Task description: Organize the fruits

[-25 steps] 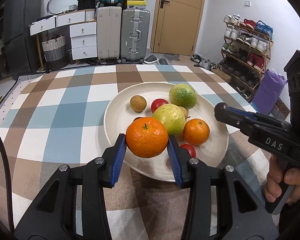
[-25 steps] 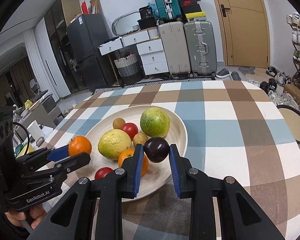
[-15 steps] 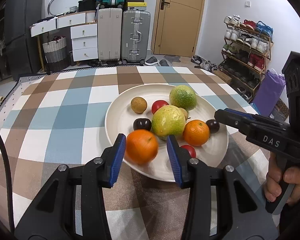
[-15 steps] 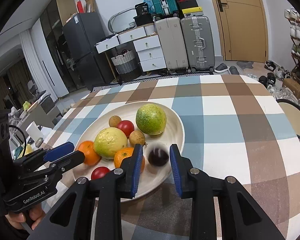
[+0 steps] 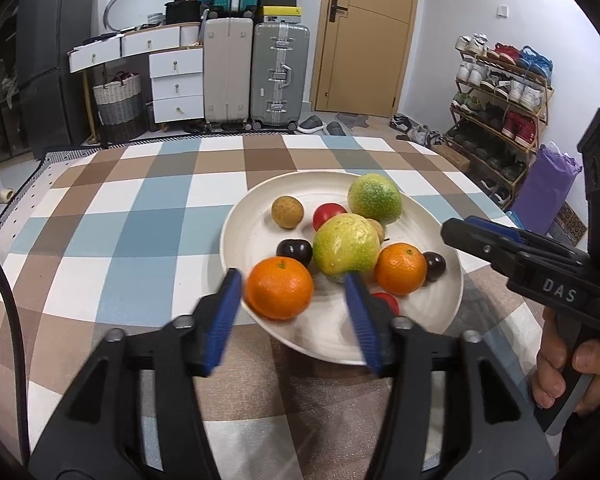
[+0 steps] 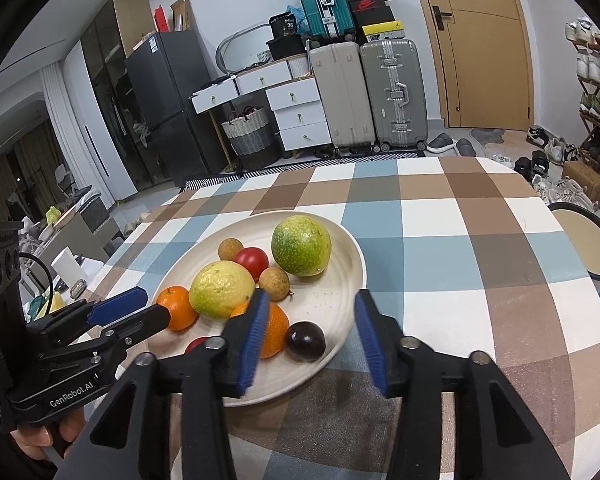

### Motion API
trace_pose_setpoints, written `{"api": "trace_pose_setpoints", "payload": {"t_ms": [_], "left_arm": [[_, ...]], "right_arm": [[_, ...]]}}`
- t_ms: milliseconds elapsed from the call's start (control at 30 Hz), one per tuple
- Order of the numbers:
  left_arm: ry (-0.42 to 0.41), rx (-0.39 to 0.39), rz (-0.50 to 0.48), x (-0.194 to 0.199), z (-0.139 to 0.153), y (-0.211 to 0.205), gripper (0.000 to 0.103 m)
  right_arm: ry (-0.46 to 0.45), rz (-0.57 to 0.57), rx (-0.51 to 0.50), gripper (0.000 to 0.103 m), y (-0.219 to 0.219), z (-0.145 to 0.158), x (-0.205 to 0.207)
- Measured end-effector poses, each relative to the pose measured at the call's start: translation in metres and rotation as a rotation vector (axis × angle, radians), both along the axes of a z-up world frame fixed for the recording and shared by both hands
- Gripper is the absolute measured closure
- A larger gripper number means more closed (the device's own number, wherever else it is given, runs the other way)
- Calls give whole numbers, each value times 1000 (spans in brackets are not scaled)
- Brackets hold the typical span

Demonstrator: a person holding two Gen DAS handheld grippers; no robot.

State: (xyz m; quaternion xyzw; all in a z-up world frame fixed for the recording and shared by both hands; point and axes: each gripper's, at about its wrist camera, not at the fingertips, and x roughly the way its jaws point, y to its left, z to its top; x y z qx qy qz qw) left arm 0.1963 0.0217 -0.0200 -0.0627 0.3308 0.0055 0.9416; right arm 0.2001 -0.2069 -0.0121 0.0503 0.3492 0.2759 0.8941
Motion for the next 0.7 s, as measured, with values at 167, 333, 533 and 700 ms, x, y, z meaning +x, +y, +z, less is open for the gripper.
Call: {"api": "trace_pose_setpoints", "payload": {"t_ms": [167,333,533,700], "left_arm": [[-23,2,19,-4,2,3,21],[-31,-7,33,-5,3,7,17],[-51,-19,66,-9,4,13,2],[-64,-22,70,-12,5,13,1]], "right_arm": [[-34,-10,19,22,-3,4,-4],[-58,-9,29,7,-5,6,-6],[-81,6,61,0,-7,8,-10],[-102,15,71,0,-8,11,-14]]}}
